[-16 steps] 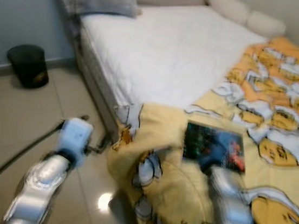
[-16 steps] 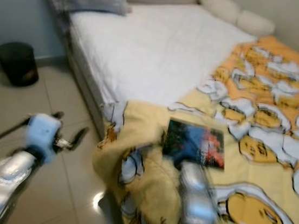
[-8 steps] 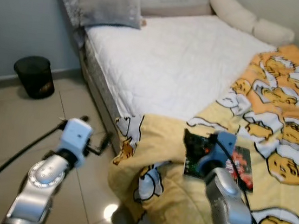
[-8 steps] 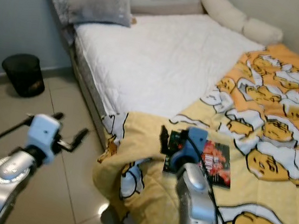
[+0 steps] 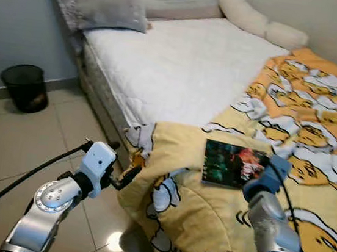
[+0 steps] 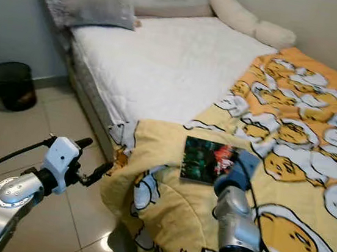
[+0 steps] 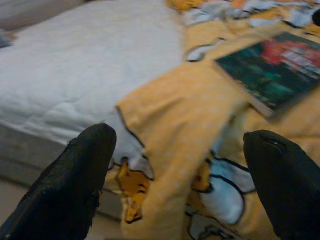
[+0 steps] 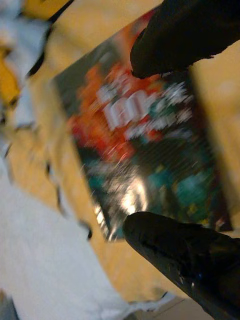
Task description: Clean up the room
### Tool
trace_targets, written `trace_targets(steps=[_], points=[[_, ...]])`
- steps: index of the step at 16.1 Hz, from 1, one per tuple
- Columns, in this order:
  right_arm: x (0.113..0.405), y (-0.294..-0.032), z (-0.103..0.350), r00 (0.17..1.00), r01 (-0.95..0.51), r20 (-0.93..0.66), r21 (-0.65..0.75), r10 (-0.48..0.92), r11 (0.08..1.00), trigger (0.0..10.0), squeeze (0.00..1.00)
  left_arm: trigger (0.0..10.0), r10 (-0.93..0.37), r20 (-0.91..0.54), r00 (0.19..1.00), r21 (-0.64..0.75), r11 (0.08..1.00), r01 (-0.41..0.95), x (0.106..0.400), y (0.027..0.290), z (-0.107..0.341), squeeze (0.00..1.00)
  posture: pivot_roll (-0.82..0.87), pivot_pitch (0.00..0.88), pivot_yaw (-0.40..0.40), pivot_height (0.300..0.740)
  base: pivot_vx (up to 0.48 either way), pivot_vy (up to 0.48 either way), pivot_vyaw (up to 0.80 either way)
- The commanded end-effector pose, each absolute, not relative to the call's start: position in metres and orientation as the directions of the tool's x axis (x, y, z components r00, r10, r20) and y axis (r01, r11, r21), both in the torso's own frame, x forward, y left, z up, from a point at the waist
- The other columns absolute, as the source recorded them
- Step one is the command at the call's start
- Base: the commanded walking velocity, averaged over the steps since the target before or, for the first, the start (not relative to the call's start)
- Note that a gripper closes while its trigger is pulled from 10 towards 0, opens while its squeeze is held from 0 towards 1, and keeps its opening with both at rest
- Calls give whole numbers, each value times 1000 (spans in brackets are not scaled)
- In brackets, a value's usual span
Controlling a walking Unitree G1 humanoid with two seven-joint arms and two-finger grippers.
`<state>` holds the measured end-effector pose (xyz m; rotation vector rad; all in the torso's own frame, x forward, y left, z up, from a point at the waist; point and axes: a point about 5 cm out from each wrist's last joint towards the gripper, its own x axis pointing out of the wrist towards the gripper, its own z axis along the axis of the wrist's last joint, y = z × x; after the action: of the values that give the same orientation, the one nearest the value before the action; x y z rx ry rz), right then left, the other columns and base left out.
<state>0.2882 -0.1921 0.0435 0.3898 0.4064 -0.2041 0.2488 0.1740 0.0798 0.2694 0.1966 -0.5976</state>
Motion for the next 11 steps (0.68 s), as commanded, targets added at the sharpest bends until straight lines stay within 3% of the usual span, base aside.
trace_targets(steps=[1, 6, 11], points=[[289, -191, 41, 885, 282, -456, 374, -90, 884, 10000, 1000, 10000, -554, -265, 789, 186, 773, 606, 249, 171, 82, 871, 71, 0, -21, 740, 0, 0, 0], [284, -173, 35, 850, 203, -506, 571, 146, 796, 10000, 1000, 10000, -575, -289, 765, 175, 754, 633, 245, 171, 78, 871, 65, 2, -19, 740, 0, 0, 0], [292, -169, 39, 848, 202, -486, 667, 213, 717, 10000, 1000, 10000, -575, -292, 764, 172, 755, 633, 246, 171, 77, 875, 67, 2, -22, 740, 0, 0, 0]])
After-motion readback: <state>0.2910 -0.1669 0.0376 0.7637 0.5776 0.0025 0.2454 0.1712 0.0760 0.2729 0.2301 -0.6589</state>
